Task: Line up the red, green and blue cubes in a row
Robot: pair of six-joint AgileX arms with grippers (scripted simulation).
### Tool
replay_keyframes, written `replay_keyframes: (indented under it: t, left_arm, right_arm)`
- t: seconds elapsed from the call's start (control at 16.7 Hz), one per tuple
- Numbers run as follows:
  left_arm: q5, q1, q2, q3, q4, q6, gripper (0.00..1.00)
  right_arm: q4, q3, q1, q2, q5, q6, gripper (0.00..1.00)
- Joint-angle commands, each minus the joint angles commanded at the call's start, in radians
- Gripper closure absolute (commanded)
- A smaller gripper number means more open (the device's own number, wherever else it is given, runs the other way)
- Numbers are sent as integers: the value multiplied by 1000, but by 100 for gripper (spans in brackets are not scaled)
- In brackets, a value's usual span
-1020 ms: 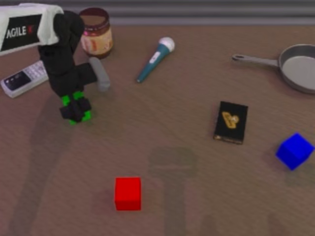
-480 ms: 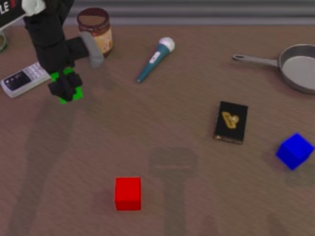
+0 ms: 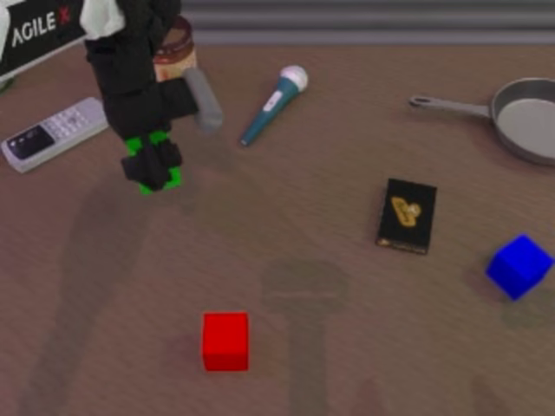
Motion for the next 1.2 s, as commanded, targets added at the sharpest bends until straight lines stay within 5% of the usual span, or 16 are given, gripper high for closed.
replay_keyframes:
  t: [0.36,0.54,1.2]
  left_arm:
    - [-4,-407,-185,-263,69,-146,100]
    - [-9,-543,-271,-375,103,-210,100]
    - [-8,-584,-256,-474,235,-234,100]
  right_arm:
    - [0,0,0,0,0,0,0]
    - [0,0,0,0,0,0,0]
    - [0,0,0,0,0,0,0]
